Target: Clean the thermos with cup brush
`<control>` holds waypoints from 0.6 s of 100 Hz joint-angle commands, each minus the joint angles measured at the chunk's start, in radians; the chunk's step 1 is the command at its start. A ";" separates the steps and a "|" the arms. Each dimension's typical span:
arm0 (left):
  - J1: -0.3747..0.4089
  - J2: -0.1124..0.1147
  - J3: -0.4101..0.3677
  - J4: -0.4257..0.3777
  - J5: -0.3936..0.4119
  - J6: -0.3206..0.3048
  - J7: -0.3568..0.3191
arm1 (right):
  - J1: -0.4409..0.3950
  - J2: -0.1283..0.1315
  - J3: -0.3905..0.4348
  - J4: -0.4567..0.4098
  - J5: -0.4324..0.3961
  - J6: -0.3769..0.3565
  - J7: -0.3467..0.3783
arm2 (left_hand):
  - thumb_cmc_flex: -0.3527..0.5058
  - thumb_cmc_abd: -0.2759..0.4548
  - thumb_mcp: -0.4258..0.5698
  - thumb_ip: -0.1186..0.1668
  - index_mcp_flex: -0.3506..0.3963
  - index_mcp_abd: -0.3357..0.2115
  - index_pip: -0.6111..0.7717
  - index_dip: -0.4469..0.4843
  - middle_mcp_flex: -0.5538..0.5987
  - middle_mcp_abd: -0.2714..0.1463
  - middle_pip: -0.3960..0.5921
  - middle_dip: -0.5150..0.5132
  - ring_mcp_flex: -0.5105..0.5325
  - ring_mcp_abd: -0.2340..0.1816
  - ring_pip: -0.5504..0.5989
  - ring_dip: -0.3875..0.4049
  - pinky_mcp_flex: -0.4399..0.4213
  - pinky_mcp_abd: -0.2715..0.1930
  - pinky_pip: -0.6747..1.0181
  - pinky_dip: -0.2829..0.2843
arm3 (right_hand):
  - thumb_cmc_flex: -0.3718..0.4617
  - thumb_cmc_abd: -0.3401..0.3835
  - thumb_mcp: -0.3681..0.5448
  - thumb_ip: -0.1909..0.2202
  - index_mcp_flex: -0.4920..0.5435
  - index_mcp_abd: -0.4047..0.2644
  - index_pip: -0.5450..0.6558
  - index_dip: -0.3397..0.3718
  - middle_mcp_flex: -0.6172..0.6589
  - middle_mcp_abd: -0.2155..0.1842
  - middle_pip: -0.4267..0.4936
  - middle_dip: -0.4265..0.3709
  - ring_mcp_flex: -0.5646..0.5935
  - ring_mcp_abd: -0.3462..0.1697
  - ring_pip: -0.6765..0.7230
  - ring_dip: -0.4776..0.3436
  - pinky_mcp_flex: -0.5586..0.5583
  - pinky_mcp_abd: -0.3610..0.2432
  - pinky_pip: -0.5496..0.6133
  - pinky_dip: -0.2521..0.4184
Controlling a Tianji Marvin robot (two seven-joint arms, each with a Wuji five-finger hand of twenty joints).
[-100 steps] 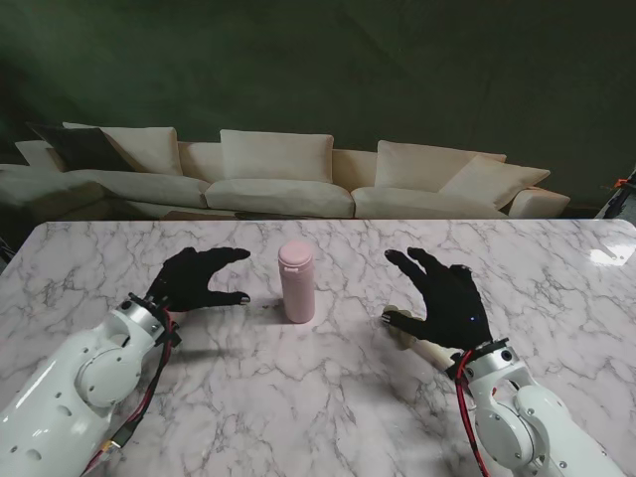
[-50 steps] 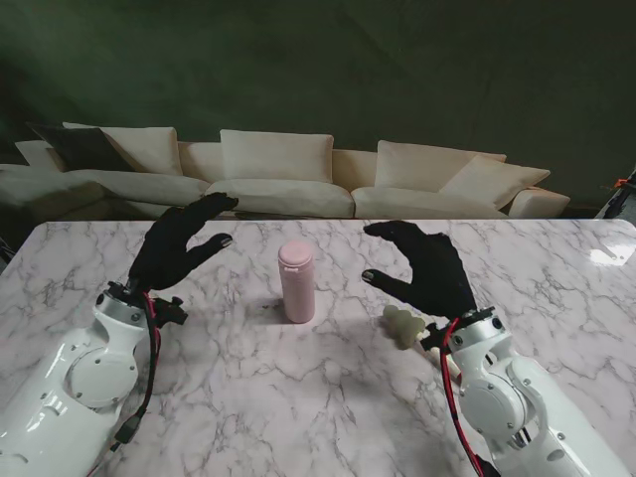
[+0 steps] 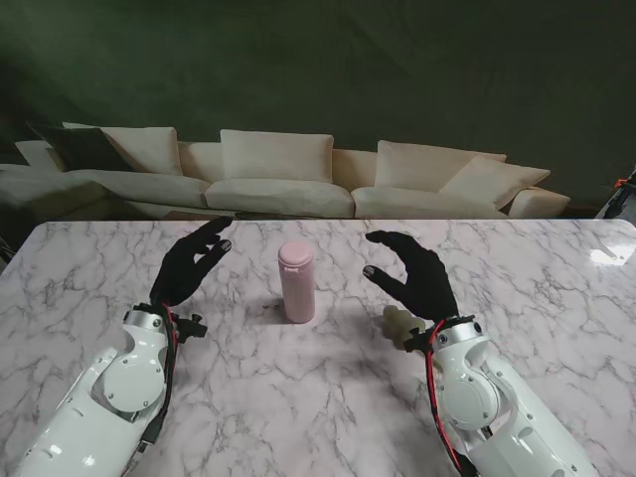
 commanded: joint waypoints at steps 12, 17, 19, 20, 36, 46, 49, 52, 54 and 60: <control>0.019 0.000 0.002 0.012 -0.023 0.056 -0.061 | -0.013 -0.004 -0.006 0.020 -0.012 0.014 0.009 | 0.026 0.022 -0.002 0.027 0.021 0.031 0.004 -0.001 0.032 0.021 0.001 0.010 0.002 0.027 0.009 0.008 -0.007 -0.003 0.007 0.032 | 0.010 0.022 -0.021 0.004 -0.017 -0.023 0.025 -0.026 -0.017 -0.015 0.010 0.009 -0.001 -0.029 0.014 0.023 -0.007 -0.039 0.004 0.018; 0.022 0.001 0.001 0.007 -0.032 0.083 -0.073 | -0.015 -0.002 -0.006 0.020 -0.013 0.015 0.017 | 0.028 0.022 -0.002 0.027 0.018 0.039 0.001 -0.002 0.029 0.028 -0.005 0.008 -0.004 0.034 0.008 0.009 -0.012 0.000 0.009 0.033 | 0.011 0.021 -0.020 0.004 -0.017 -0.022 0.026 -0.029 -0.018 -0.013 0.009 0.009 -0.002 -0.028 0.014 0.023 -0.008 -0.039 0.003 0.018; 0.024 0.001 0.001 0.003 -0.036 0.093 -0.077 | -0.016 -0.001 -0.006 0.020 -0.014 0.016 0.020 | 0.030 0.023 -0.001 0.027 0.018 0.043 -0.001 -0.003 0.028 0.030 -0.007 0.008 -0.007 0.037 0.008 0.009 -0.016 -0.001 0.009 0.034 | 0.011 0.022 -0.020 0.004 -0.019 -0.022 0.026 -0.030 -0.019 -0.013 0.009 0.008 -0.003 -0.029 0.014 0.022 -0.008 -0.039 0.003 0.018; 0.025 0.002 0.000 0.002 -0.038 0.097 -0.080 | -0.016 -0.001 -0.006 0.020 -0.014 0.017 0.021 | 0.030 0.023 -0.001 0.028 0.018 0.044 -0.001 -0.003 0.027 0.031 -0.008 0.008 -0.008 0.037 0.008 0.009 -0.016 -0.002 0.010 0.034 | 0.011 0.022 -0.020 0.004 -0.019 -0.022 0.026 -0.031 -0.020 -0.013 0.009 0.008 -0.003 -0.028 0.014 0.022 -0.008 -0.039 0.003 0.019; 0.026 0.001 0.007 0.000 -0.058 0.128 -0.092 | -0.021 0.005 -0.006 0.024 -0.027 0.015 0.034 | 0.029 0.023 -0.003 0.028 0.006 0.052 -0.010 -0.006 0.002 0.036 -0.025 0.005 -0.018 0.042 0.011 0.011 -0.021 -0.005 0.016 0.037 | 0.012 0.022 -0.019 0.004 -0.029 -0.019 0.026 -0.039 -0.028 -0.011 0.008 0.008 -0.005 -0.028 0.014 0.022 -0.007 -0.041 0.003 0.022; 0.034 -0.003 0.006 -0.013 -0.091 0.140 -0.095 | -0.025 0.004 -0.006 0.020 -0.018 0.015 0.039 | 0.028 0.026 -0.003 0.028 -0.010 0.058 -0.018 -0.009 -0.017 0.043 -0.037 0.001 -0.024 0.048 0.013 0.012 -0.024 -0.008 0.018 0.038 | 0.014 0.022 -0.018 0.004 -0.031 -0.016 0.028 -0.044 -0.031 -0.008 0.008 0.008 -0.009 -0.027 0.013 0.022 -0.008 -0.042 0.002 0.023; 0.035 -0.003 0.004 -0.014 -0.092 0.140 -0.095 | -0.026 0.004 -0.006 0.020 -0.017 0.014 0.039 | 0.027 0.026 -0.003 0.028 -0.013 0.059 -0.020 -0.009 -0.022 0.044 -0.040 0.000 -0.024 0.049 0.014 0.012 -0.025 -0.008 0.018 0.037 | 0.014 0.021 -0.018 0.004 -0.031 -0.017 0.029 -0.046 -0.031 -0.009 0.009 0.008 -0.008 -0.027 0.014 0.022 -0.008 -0.041 0.002 0.024; 0.035 -0.004 0.002 -0.013 -0.087 0.140 -0.090 | -0.026 0.005 -0.006 0.019 -0.018 0.014 0.040 | 0.026 0.026 -0.004 0.028 -0.013 0.060 -0.020 -0.010 -0.022 0.042 -0.042 -0.001 -0.023 0.049 0.016 0.013 -0.023 -0.010 0.019 0.038 | 0.013 0.021 -0.019 0.004 -0.031 -0.016 0.029 -0.047 -0.033 -0.009 0.009 0.008 -0.008 -0.026 0.015 0.022 -0.009 -0.040 0.002 0.024; 0.034 -0.004 0.001 -0.012 -0.084 0.138 -0.087 | -0.027 0.005 -0.006 0.019 -0.020 0.014 0.040 | 0.025 0.025 -0.004 0.028 -0.013 0.060 -0.020 -0.010 -0.021 0.043 -0.042 -0.001 -0.022 0.050 0.018 0.013 -0.022 -0.011 0.020 0.038 | 0.013 0.022 -0.019 0.004 -0.032 -0.016 0.030 -0.048 -0.032 -0.008 0.009 0.008 -0.008 -0.027 0.015 0.022 -0.008 -0.040 0.002 0.025; 0.033 -0.005 -0.004 -0.009 -0.085 0.130 -0.082 | -0.026 0.005 -0.006 0.020 -0.025 0.014 0.039 | 0.024 0.023 -0.004 0.028 -0.005 0.059 -0.018 -0.009 -0.007 0.044 -0.038 0.000 -0.017 0.052 0.022 0.015 -0.020 -0.008 0.023 0.038 | 0.013 0.022 -0.018 0.004 -0.034 -0.015 0.030 -0.050 -0.034 -0.007 0.009 0.008 -0.010 -0.027 0.014 0.022 -0.008 -0.040 0.002 0.026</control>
